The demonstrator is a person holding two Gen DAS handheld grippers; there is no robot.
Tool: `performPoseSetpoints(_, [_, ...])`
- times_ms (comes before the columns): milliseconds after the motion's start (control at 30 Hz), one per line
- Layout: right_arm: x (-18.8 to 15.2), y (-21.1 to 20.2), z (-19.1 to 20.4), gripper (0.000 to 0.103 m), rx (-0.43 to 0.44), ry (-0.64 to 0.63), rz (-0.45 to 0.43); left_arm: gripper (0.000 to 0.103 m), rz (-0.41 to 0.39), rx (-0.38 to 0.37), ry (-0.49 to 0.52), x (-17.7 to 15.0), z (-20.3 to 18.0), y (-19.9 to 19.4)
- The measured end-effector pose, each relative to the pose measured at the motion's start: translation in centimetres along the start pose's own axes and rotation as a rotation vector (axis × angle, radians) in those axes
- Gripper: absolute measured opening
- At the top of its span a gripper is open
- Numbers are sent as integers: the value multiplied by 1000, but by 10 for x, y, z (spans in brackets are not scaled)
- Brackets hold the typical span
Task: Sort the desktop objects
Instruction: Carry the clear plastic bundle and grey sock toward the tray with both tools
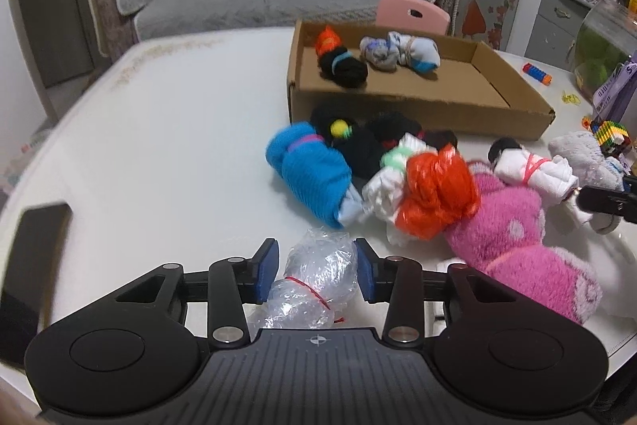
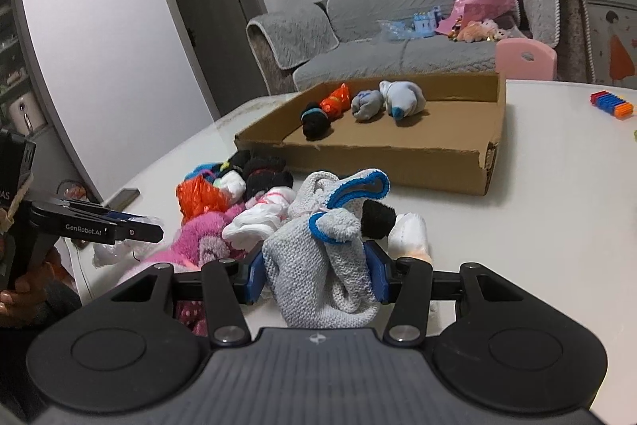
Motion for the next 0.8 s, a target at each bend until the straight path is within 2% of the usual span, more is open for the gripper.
performPoseSetpoints(167, [12,-12,-5,46,34,61,-73,48,-51,24,18,20,3,-11])
performPoseSetpoints(400, [26,-22,-2,46,47,60,-117,48,-96,32,42,40,1,-19])
performPoseSetpoints(633, [24,-18,-8,46,31,48,-93,48,-104,19,47,43,-3,-17])
performPoseSetpoints(800, [27,-24,-14,46,31,71,-111,48,-114,25,56,48,-2,-20])
Point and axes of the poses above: each gripper's, at about its wrist camera, not at the fingertips, and y roughly the way its jaws point, z to its left, x to its top, the point moved 8 cm from there along y, roughly the way its jaws point, and after that the axes turned 8 degrees about x, right-handed, at the moved point
